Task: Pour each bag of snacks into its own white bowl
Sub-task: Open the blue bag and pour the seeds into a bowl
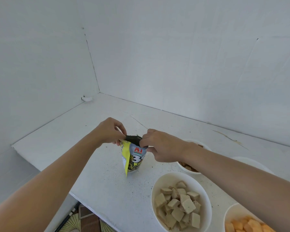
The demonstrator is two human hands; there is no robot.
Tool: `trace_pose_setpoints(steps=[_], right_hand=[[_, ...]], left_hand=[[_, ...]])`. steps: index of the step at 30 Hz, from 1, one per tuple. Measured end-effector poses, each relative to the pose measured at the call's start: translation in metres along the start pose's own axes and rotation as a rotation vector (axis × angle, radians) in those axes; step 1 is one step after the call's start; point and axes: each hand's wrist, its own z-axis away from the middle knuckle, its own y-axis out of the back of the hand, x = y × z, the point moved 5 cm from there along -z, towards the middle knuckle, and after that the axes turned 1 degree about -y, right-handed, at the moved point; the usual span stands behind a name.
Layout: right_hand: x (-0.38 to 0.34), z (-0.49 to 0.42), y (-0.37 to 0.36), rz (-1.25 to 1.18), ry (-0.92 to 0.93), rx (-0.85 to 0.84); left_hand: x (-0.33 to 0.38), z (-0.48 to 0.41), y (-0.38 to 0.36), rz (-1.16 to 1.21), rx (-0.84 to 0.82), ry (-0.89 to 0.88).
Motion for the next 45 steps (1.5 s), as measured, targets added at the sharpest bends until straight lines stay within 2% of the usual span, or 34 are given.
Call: trace_pose_setpoints(steps=[4,8,10,20,25,28,33,39,45], right_hand=[[0.005,0.003,0.006,0.035,-0.030,0.059],[0.014,0.008,-0.001,0.072,-0.065,0.095],[0.016,0.010,-0.006,0.045,-0.087,0.095],[0.017,0.016,-0.002,0.006,-0.084,0.085],[0.008,0.017,-0.005,0.075,-0.125,0.135],[0.000,0.013,-0.006,0.133,-0.091,0.251],[-0.006,0.005,-0.006,0.153,-0.156,0.398],[0.010,-0.003,0.019,-0.096,-0.366,0.580],[0.008,-0.016,0.057,-0.300,-0.413,0.806]], left_hand=[[-0.002,0.003,-0.002,0.065,0.090,0.010],[0.002,0.006,-0.028,0.100,-0.101,0.047],[0.004,0.005,-0.041,0.077,-0.121,0.026],[-0.004,-0.012,-0.040,0.242,0.113,0.044],[-0.008,-0.004,-0.051,0.524,-0.084,0.130],[-0.011,0.001,-0.057,0.628,-0.124,0.120],[-0.020,0.014,-0.070,0.851,-0.032,0.001],[-0.024,0.025,-0.078,0.833,0.008,-0.179],[-0.005,0.026,-0.071,0.815,0.030,-0.394]])
